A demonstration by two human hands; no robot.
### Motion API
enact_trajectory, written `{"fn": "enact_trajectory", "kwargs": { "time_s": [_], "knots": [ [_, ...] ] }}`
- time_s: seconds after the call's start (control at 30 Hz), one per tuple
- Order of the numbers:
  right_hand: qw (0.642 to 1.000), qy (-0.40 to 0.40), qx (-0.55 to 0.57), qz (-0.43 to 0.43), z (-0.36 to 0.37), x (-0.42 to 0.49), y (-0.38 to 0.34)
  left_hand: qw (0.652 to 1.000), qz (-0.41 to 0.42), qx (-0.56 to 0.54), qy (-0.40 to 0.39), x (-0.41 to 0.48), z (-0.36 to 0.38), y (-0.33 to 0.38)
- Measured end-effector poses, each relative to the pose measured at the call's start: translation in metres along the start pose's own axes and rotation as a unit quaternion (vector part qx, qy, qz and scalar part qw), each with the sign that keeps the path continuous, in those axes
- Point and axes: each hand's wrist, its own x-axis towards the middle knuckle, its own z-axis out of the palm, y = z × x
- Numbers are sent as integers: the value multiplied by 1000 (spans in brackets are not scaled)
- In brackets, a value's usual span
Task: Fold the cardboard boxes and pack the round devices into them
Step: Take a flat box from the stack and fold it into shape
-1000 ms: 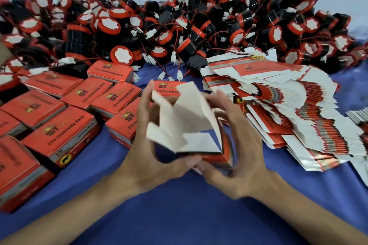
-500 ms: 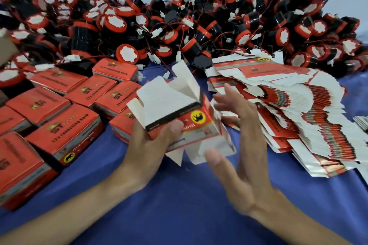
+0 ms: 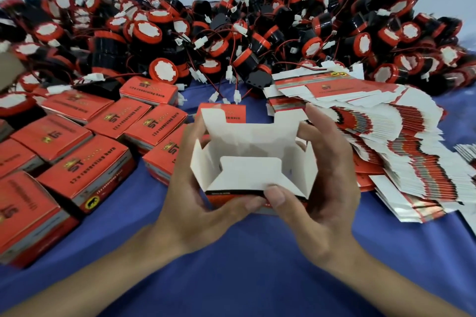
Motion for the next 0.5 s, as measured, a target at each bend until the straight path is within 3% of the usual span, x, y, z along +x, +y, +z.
{"fn": "enact_trajectory", "kwargs": {
  "time_s": [0.03,0.07,0.17,0.27,0.37,0.5],
  "knots": [
    [1000,-1,7,0,0,1,1,997,-42,36,47,-1,0,-3],
    [1000,-3,12,0,0,2,2,996,-8,46,77,1,2,-3],
    [1000,-3,24,-2,-3,4,5,977,201,-67,29,14,6,12],
    [999,1,31,4,-5,5,7,954,290,-73,10,23,5,16],
    [1000,4,27,3,-4,4,8,949,312,-38,15,24,0,12],
    [999,29,-11,-10,-6,3,10,947,307,-97,5,29,-2,17]
  ]
}}
